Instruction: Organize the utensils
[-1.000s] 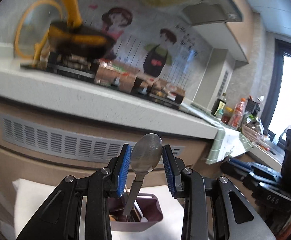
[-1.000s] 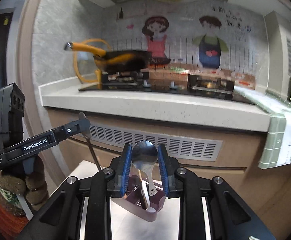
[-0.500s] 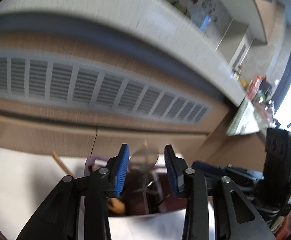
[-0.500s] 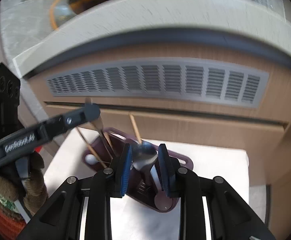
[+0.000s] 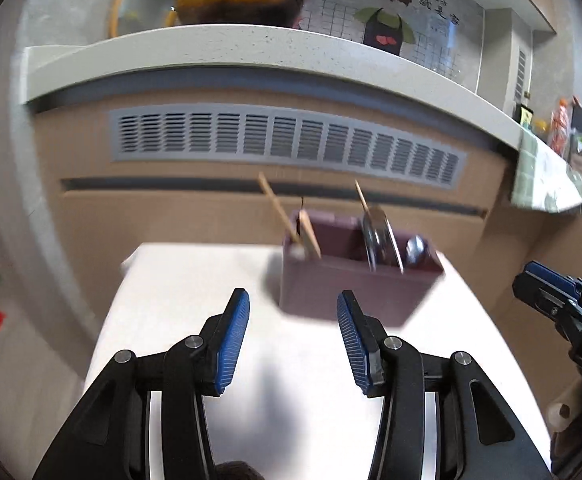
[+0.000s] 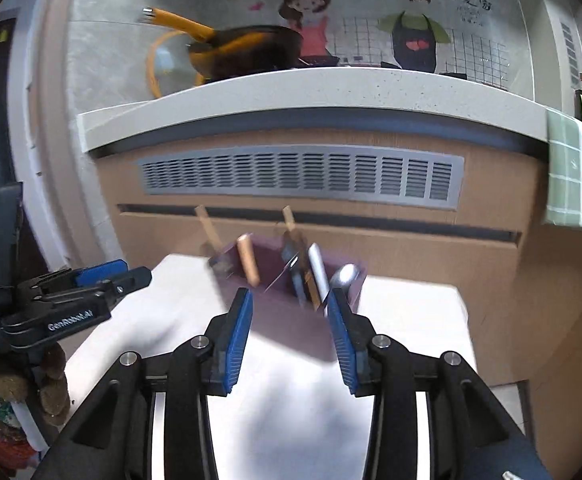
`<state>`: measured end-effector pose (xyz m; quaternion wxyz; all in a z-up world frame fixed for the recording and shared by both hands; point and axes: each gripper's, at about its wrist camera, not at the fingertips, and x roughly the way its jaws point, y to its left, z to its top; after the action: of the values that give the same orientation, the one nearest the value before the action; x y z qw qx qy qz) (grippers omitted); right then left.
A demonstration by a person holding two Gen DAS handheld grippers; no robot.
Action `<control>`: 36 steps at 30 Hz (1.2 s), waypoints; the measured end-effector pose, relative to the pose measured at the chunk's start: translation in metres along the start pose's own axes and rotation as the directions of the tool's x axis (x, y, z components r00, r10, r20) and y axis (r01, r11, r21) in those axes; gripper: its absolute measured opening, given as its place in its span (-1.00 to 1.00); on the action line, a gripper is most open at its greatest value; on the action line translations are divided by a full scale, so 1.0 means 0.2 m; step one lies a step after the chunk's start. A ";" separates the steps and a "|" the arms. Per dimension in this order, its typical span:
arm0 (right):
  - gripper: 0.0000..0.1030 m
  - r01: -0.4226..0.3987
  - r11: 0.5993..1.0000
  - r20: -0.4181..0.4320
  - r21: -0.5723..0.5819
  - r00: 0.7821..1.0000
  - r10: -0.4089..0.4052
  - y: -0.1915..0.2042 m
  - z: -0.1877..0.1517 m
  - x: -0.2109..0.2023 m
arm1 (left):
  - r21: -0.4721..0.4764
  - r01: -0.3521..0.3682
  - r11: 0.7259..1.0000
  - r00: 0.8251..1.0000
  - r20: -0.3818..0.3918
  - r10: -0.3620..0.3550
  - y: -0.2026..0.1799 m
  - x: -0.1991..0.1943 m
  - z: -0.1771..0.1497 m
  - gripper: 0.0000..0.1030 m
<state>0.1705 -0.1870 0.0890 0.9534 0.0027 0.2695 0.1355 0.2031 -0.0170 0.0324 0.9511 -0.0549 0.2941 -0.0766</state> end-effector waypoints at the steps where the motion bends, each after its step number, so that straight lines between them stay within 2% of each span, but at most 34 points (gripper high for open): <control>1: -0.27 -0.002 1.000 0.002 0.000 1.000 0.002 0.02 -0.05 -0.05 | 0.007 -0.017 1.000 1.000 0.002 0.017 -0.01 -0.07 -0.06 -0.09; 5: -0.27 0.000 1.000 0.005 0.010 1.000 0.000 0.10 -0.23 -0.20 | 0.035 -0.072 0.997 0.997 0.007 0.072 -0.06 -0.24 -0.21 -0.09; 11: -0.27 0.040 0.999 -0.004 0.027 0.999 -0.040 0.13 -0.40 -0.31 | 0.060 -0.079 0.995 0.997 0.022 0.078 -0.12 -0.40 -0.29 -0.09; 19: -0.26 0.066 0.998 0.026 -0.010 0.998 -0.065 0.18 -0.41 -0.38 | 0.067 -0.066 0.996 0.998 0.030 0.064 -0.13 -0.46 -0.30 -0.09; 36: -0.26 0.073 0.997 0.017 -0.005 0.997 -0.073 0.18 -0.41 -0.38 | 0.067 -0.050 0.996 0.999 0.011 0.050 -0.14 -0.44 -0.30 -0.09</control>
<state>0.0560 -0.1785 0.0604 0.9600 -0.0088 0.2610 0.1013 0.0933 -0.0315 0.0355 0.9554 -0.0158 0.2881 -0.0624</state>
